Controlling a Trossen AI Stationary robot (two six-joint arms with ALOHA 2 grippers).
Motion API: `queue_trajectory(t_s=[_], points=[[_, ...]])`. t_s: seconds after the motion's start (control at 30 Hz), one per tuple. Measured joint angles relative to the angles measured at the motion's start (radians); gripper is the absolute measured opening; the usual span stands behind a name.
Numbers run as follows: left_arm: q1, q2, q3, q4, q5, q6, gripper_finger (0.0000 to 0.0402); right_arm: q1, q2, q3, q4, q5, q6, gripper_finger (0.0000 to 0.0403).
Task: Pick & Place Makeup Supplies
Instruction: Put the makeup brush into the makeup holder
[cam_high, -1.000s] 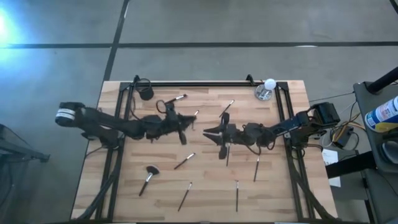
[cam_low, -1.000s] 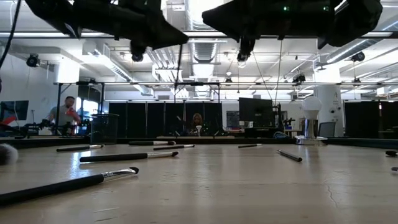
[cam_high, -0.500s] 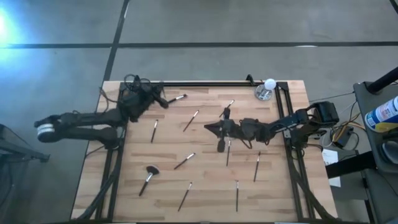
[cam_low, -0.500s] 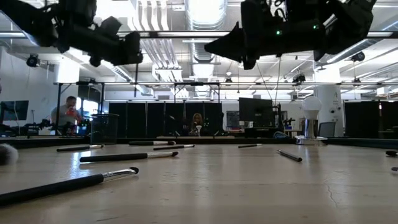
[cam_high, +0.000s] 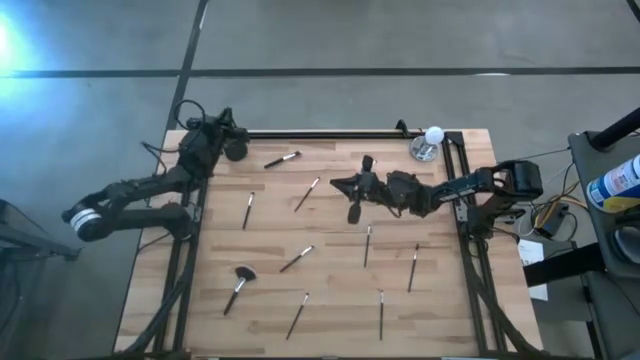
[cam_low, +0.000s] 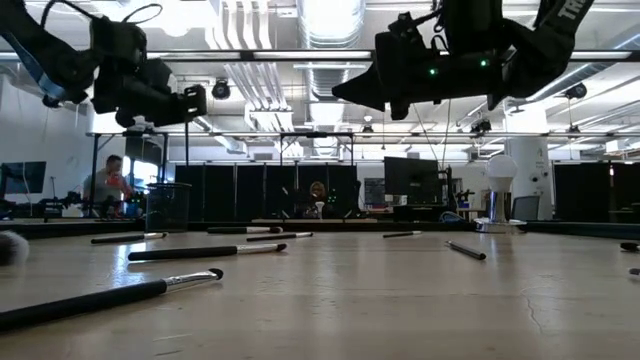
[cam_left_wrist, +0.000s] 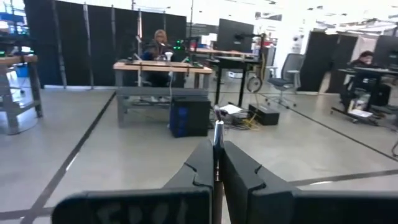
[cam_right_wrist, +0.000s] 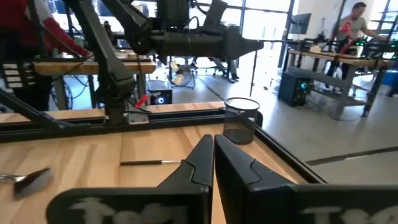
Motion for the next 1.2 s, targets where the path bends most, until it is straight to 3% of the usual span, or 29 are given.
queue_trajectory(t_s=[0.27,0.47,0.73,0.97,1.2], points=[[0.018,0.106,0.0,0.001,-0.101,0.019,0.001,-0.011,0.0,0.001,0.03,-0.003,-0.03,0.0008],[0.039,0.224,-0.001,0.063,-0.118,0.022,0.001,-0.011,0.0,0.008,0.053,-0.003,-0.032,0.0008],[0.051,0.332,0.0,0.106,-0.159,-0.018,0.0063,-0.011,0.0,0.033,0.054,-0.002,-0.045,0.0008],[0.047,0.305,0.0,0.091,-0.161,-0.013,0.0077,-0.006,0.0,0.052,0.053,-0.002,-0.057,0.0008],[0.001,0.112,0.0,-0.114,-0.099,0.001,0.0064,-0.006,0.0,0.049,0.043,-0.002,-0.06,0.0008]])
